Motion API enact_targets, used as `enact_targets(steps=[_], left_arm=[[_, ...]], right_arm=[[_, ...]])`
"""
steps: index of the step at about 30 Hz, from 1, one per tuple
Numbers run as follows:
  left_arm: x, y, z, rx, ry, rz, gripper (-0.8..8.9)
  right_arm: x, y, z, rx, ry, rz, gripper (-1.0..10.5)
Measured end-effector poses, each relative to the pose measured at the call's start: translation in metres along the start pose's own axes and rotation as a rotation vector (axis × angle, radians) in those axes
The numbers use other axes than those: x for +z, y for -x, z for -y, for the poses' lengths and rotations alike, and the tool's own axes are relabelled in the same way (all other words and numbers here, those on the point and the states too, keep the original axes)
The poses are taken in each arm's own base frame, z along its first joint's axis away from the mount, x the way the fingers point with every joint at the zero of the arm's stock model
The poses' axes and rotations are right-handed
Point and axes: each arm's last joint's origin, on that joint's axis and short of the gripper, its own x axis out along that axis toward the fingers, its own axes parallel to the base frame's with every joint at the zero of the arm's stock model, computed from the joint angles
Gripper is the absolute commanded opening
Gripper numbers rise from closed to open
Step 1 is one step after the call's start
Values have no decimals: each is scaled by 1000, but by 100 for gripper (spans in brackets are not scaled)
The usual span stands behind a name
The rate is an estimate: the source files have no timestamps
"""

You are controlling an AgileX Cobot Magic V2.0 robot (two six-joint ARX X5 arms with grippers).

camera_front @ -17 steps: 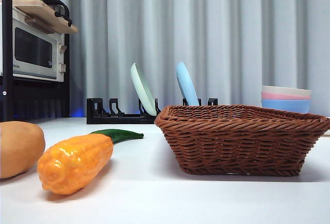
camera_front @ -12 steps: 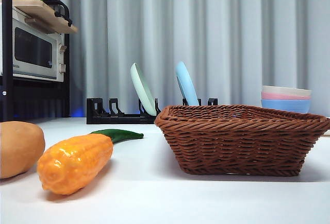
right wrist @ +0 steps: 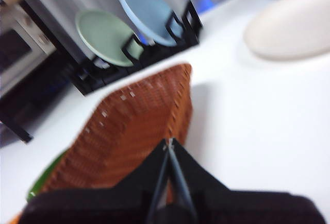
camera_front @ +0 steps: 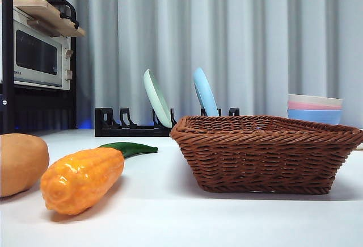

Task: Pick up the basket,pick up the corn from the table,pick up the potato from the table,pick up the cucumber from the table,put all items into the basket

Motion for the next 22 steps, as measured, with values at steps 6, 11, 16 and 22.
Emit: enact_targets(steps=[6, 11, 16, 22], left_arm=[[39, 11, 18, -26, -10, 69, -8], [65, 9, 27, -22, -7, 55, -8], [88, -5, 32, -54, -5, -28, -8], [104, -32, 34, -145, 12, -199, -8]], right_arm=[[29, 1, -14, 3, -1, 6, -10], [54, -8, -24, -17, -9, -35, -10], [78, -29, -30, -46, -9, -120, -10], [92, -63, -31, -47, 10, -354, 1]])
